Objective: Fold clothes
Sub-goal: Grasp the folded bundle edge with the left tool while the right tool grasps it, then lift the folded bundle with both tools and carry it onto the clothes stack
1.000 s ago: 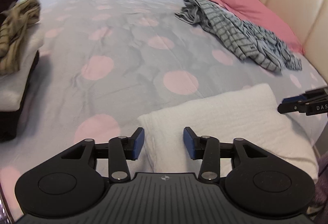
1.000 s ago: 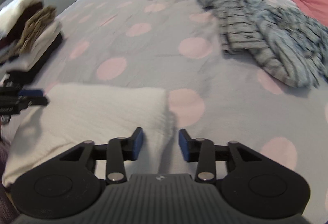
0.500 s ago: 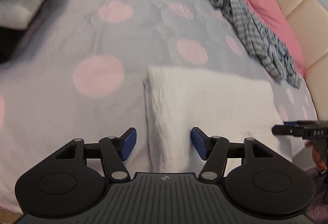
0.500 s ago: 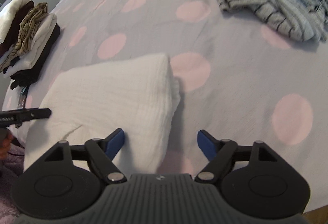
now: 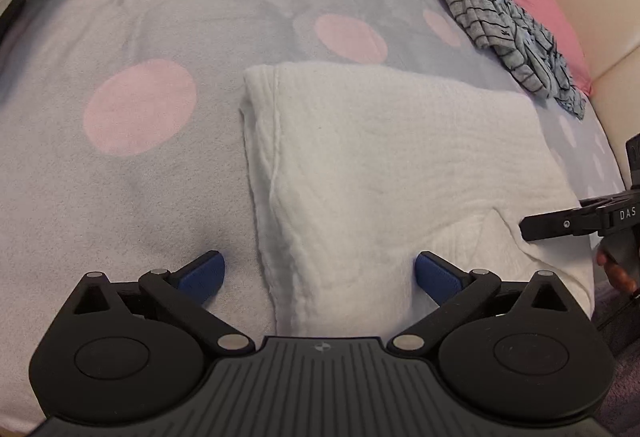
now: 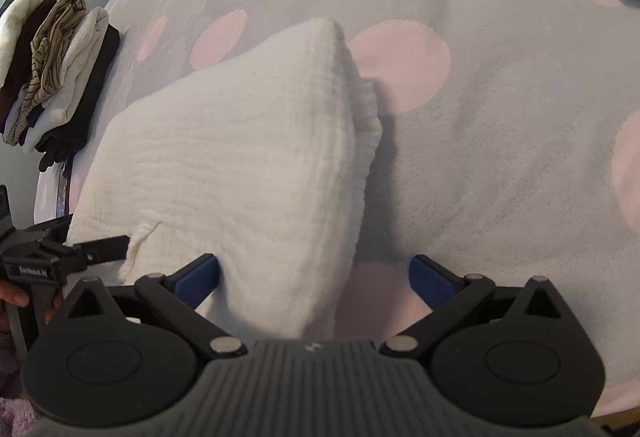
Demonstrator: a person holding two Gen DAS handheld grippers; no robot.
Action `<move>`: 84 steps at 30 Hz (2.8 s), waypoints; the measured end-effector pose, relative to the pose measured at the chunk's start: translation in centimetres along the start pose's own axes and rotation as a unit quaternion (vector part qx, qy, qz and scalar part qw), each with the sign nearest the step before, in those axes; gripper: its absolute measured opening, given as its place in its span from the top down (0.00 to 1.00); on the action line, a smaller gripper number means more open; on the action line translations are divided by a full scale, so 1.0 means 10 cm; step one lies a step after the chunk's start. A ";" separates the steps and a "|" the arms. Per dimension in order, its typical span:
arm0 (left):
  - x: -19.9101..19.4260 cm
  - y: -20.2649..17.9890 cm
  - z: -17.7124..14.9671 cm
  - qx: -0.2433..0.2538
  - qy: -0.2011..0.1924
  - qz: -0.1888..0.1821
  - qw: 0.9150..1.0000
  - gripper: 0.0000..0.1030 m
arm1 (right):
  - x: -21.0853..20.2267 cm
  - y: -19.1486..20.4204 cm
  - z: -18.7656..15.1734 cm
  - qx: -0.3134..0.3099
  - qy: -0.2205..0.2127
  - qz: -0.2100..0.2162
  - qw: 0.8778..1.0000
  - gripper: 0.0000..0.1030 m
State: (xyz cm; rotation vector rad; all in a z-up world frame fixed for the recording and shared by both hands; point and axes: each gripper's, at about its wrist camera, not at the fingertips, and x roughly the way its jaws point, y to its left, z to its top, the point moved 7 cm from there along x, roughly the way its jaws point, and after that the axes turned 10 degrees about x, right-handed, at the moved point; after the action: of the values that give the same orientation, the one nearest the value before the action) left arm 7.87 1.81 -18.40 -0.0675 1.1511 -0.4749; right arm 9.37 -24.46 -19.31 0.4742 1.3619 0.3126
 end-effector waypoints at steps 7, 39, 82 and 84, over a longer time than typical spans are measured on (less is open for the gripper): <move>-0.02 0.09 0.04 -0.038 0.000 -0.020 0.999 0.00 | 0.00 -0.05 0.02 0.031 -0.006 0.015 0.999 0.00; -0.06 0.14 0.10 -0.039 -0.022 -0.064 0.997 0.44 | 0.00 0.09 0.06 -0.024 -0.020 0.080 0.996 0.71; -3.30 0.72 0.98 -0.020 -0.261 0.038 0.964 0.80 | -1.56 2.89 0.61 -0.151 -0.149 0.327 0.921 0.79; -3.50 0.85 1.01 -0.025 -0.268 0.056 0.962 0.81 | -1.56 3.14 0.67 -0.155 -0.144 0.339 0.917 0.79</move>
State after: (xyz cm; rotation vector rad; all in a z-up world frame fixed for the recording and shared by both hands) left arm 8.41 21.34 13.45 -0.1627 0.6299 -0.2991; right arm 14.85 -5.68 10.55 0.6853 0.8027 0.9748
